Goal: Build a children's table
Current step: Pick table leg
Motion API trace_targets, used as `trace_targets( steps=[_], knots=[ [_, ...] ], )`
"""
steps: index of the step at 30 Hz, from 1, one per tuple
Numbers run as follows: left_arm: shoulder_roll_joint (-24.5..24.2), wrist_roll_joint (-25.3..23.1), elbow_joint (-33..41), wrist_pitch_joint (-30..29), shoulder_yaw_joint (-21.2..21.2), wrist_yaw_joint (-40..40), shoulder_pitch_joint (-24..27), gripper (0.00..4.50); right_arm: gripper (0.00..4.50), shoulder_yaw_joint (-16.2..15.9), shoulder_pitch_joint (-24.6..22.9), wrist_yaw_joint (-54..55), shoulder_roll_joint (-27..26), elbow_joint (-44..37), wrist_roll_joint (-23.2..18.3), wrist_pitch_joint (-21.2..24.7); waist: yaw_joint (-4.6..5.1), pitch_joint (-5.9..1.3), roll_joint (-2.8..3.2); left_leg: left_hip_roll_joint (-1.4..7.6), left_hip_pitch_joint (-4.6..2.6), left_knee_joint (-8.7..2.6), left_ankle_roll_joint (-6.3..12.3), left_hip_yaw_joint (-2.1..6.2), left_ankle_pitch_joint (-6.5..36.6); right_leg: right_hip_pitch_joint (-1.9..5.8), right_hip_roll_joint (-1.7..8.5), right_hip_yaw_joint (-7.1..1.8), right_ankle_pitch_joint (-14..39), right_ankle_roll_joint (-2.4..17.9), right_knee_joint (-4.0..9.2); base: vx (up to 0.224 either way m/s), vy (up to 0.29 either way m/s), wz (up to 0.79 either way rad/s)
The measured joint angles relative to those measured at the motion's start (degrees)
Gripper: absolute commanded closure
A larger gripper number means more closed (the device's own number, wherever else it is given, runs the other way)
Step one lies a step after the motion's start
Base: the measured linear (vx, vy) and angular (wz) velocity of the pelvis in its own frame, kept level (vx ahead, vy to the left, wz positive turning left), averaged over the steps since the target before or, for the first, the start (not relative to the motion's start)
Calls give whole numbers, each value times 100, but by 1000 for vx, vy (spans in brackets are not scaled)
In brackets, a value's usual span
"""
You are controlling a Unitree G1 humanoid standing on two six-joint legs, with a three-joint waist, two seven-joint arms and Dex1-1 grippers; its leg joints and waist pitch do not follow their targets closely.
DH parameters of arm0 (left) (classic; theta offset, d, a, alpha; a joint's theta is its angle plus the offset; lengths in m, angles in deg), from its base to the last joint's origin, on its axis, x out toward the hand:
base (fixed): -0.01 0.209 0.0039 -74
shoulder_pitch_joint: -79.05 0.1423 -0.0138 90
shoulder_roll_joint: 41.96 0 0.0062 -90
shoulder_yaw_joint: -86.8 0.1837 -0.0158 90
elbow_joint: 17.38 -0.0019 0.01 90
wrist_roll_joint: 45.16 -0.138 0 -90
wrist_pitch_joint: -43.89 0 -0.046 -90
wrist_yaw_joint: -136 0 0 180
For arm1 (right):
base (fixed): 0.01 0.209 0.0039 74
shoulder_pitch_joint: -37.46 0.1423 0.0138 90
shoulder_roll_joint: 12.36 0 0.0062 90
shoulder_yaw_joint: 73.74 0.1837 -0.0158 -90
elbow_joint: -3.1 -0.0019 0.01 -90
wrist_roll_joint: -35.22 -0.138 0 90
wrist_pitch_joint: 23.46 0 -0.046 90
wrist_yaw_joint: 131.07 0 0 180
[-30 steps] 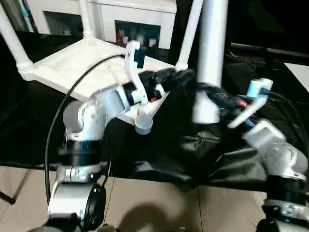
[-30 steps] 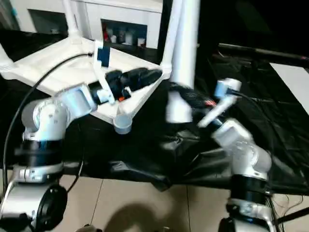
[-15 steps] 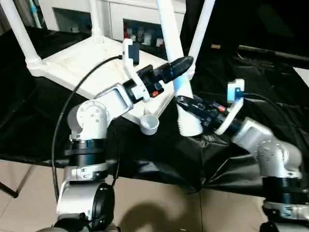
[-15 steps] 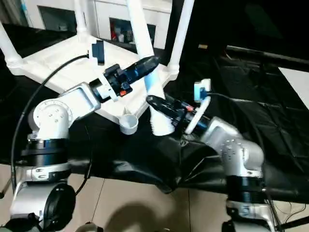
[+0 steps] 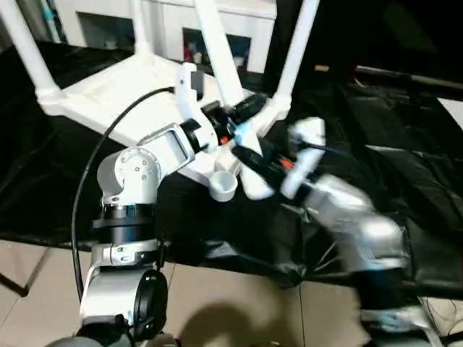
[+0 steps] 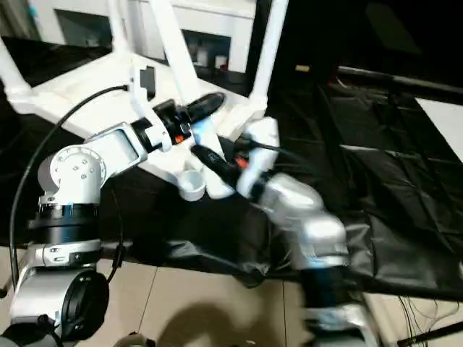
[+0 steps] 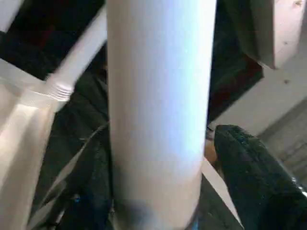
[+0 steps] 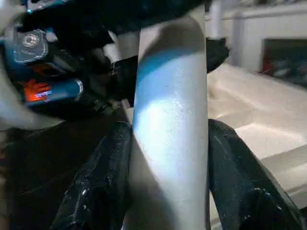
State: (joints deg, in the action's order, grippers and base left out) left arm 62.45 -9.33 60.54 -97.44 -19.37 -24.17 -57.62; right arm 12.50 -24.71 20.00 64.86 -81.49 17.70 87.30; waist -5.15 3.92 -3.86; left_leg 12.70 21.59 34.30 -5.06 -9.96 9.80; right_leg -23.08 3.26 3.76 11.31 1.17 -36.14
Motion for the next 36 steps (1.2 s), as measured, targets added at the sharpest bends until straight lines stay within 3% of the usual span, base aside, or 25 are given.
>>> trace_targets(
  steps=[5, 6, 9, 13, 16, 24, 25, 29, 30, 32, 36],
  knots=[
    [21, -39, -17, 266, -201, -282, -1, 163, 264, -425, 51, 400, -32, 278, 719, -673, 17, -4, -17, 0, 0, 0, -1, -1, 0, 0, 0, -1, 0, -2, 0, 0, 0, 0],
    [26, -58, -24, 313, -229, -331, 0, 185, 264, -524, 66, 480, -26, 348, 870, -789, 17, -3, -19, 0, 0, 0, 0, -2, 0, 0, 0, -1, 0, -3, 0, 0, 0, 0],
    [73, -64, -45, 425, -256, -380, 0, 203, 264, -591, 132, 524, -21, 441, 1101, -1008, 15, -3, -19, -1, 4, 1, 0, -2, 0, -1, 0, -1, -1, -5, 0, 0, 0, 0],
    [100, -79, -45, 521, -211, -381, -1, 232, 264, -590, 134, 573, -25, 482, 1152, -1167, 20, -2, -13, -2, 4, 2, 0, 0, 0, -2, 0, -2, -3, -7, 0, 0, 0, 0],
    [-37, -77, -45, 492, -172, -309, -4, 252, 264, -612, 133, 656, -127, 647, 1240, -1434, 25, 11, 26, -2, 2, 3, -1, 3, 0, -2, -1, -2, -7, -9, -2, 0, 0, 0],
    [-227, -68, -66, 409, -140, -112, -25, 261, 264, -707, 134, 836, -228, 878, 1426, -1859, 30, 16, 41, -2, 0, 3, -3, 5, -2, -1, -2, -3, -10, -8, -3, 0, 0, 0],
    [-228, -65, -66, 409, -139, -93, -25, 261, 194, -707, 135, 839, -240, 879, 1426, -1862, 28, 15, 40, -2, -1, 3, -3, 5, -2, -1, -2, -2, -10, -8, -3, 0, 0, 0],
    [-242, -18, -64, 399, -139, -11, -4, 261, 183, -639, 223, 727, -240, 904, 1335, -1936, 34, 10, 27, -2, -1, 5, -3, 1, -2, -1, -2, -6, -10, -8, -4, 0, 0, 0],
    [-234, -2, -64, 404, -127, 36, 13, 262, 154, -604, 263, 628, -220, 899, 1266, -1954, 35, 7, 19, -2, -1, 5, -2, 0, -2, -1, -2, -6, -10, -8, -4, 0, 0, 0],
    [-222, 29, -64, 432, -88, 122, 70, 262, 145, -545, 298, 411, -142, 866, 1075, -1878, 28, 2, 12, -2, -2, 6, -1, -1, -1, 2, -2, -6, -10, -8, -3, 0, 0, 0],
    [-232, 36, -184, 544, 0, 283, 118, 262, 124, -321, 300, -181, 104, 643, 406, -1180, 41, 5, 7, -3, -1, 10, 2, -2, -3, 1, -2, -8, -13, -9, -4, 0, 0, 0]
  ],
)
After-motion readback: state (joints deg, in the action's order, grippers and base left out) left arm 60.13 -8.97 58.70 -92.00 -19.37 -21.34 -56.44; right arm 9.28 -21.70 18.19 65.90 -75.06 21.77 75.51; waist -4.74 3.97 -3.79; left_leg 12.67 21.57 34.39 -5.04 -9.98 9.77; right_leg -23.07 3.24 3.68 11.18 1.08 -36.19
